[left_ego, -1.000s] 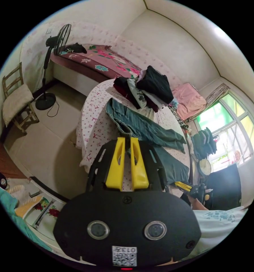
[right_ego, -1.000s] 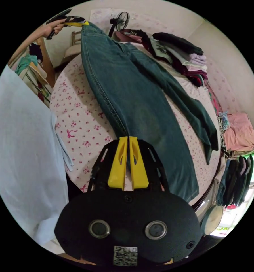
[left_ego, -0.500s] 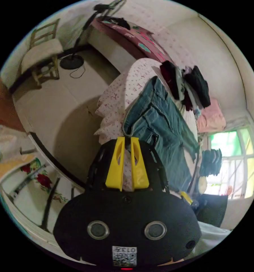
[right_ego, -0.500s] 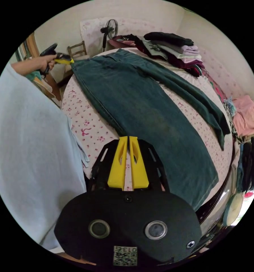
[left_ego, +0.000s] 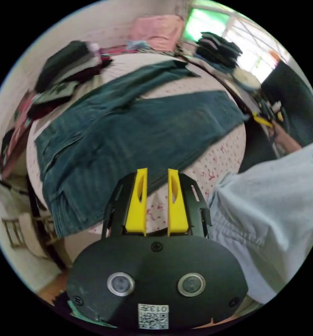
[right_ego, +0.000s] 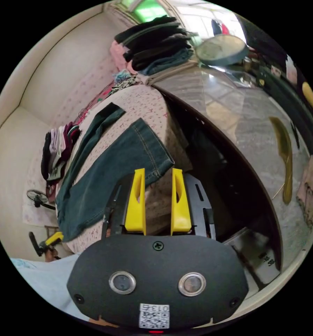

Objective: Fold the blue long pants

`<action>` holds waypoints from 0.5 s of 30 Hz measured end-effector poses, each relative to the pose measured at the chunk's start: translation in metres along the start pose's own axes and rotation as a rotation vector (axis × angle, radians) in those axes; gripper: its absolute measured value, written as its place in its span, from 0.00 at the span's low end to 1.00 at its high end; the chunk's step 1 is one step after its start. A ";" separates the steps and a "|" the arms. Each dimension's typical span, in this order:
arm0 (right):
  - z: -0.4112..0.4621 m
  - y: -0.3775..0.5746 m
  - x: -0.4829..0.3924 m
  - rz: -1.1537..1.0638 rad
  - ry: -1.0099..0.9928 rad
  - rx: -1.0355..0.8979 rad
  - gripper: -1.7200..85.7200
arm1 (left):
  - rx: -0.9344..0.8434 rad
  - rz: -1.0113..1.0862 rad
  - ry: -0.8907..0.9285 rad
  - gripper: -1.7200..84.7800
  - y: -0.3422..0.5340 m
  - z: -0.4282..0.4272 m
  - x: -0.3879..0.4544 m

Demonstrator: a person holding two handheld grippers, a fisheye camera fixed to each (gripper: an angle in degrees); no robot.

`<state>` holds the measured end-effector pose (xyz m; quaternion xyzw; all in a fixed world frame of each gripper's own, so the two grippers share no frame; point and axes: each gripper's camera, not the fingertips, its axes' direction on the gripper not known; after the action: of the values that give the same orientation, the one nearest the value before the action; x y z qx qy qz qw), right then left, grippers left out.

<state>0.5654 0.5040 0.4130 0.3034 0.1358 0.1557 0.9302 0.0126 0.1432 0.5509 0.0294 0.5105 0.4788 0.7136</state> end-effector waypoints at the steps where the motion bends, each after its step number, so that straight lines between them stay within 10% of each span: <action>1: 0.006 -0.002 0.016 0.036 -0.029 -0.013 0.15 | -0.043 0.090 -0.027 0.14 -0.010 0.017 0.021; 15: 0.056 -0.042 0.052 -0.065 0.003 -0.096 0.06 | -0.274 0.360 -0.055 0.03 -0.073 0.105 0.074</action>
<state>0.6414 0.4620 0.4225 0.2535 0.1393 0.1321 0.9481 0.1413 0.2036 0.5110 0.0361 0.4076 0.6624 0.6275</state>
